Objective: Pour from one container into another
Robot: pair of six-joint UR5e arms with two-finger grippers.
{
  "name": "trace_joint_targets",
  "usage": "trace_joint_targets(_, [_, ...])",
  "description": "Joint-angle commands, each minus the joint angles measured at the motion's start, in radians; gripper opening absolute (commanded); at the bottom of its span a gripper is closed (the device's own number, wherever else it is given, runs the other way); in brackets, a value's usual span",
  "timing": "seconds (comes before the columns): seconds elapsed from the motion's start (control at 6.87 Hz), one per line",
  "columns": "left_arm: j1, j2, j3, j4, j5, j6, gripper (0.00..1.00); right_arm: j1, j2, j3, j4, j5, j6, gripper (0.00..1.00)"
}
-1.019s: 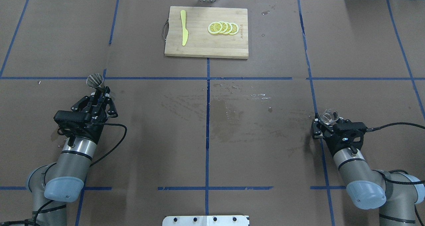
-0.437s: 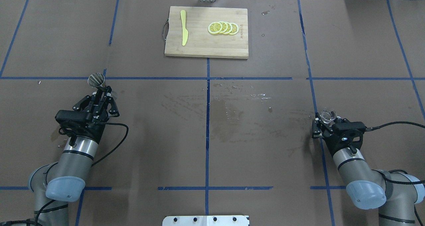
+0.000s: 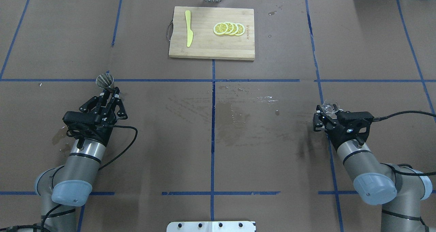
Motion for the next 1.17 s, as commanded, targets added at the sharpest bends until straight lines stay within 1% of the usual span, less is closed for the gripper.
trace_joint_targets(0.0, [0.001,-0.084,0.0,0.002,-0.03,0.105,0.0,0.081,0.13,0.014,-0.095,0.073,-0.032,0.1])
trace_joint_targets(0.15, [0.007,-0.116,0.007,0.01,-0.03,0.172,0.0,0.095,0.236,0.018,-0.225,0.073,-0.032,0.1])
trace_joint_targets(0.29, [0.008,-0.156,0.013,0.015,-0.03,0.262,0.0,0.097,0.298,0.021,-0.305,0.073,-0.031,0.1])
trace_joint_targets(0.44, [0.011,-0.177,0.056,0.019,-0.031,0.269,0.0,0.095,0.357,0.022,-0.37,0.071,-0.031,0.1])
trace_joint_targets(0.58, [0.013,-0.234,0.106,0.021,-0.055,0.273,0.0,0.095,0.423,0.048,-0.476,0.073,-0.032,0.1])
trace_joint_targets(0.73, [0.011,-0.242,0.11,0.021,-0.092,0.286,0.0,0.089,0.451,0.108,-0.585,0.073,-0.032,0.19])
trace_joint_targets(0.87, [0.008,-0.262,0.11,0.075,-0.118,0.286,0.0,0.084,0.502,0.131,-0.671,0.073,-0.031,0.21])
trace_joint_targets(1.02, [0.001,-0.297,0.11,0.12,-0.147,0.286,0.0,0.071,0.533,0.134,-0.721,0.073,-0.032,0.21])
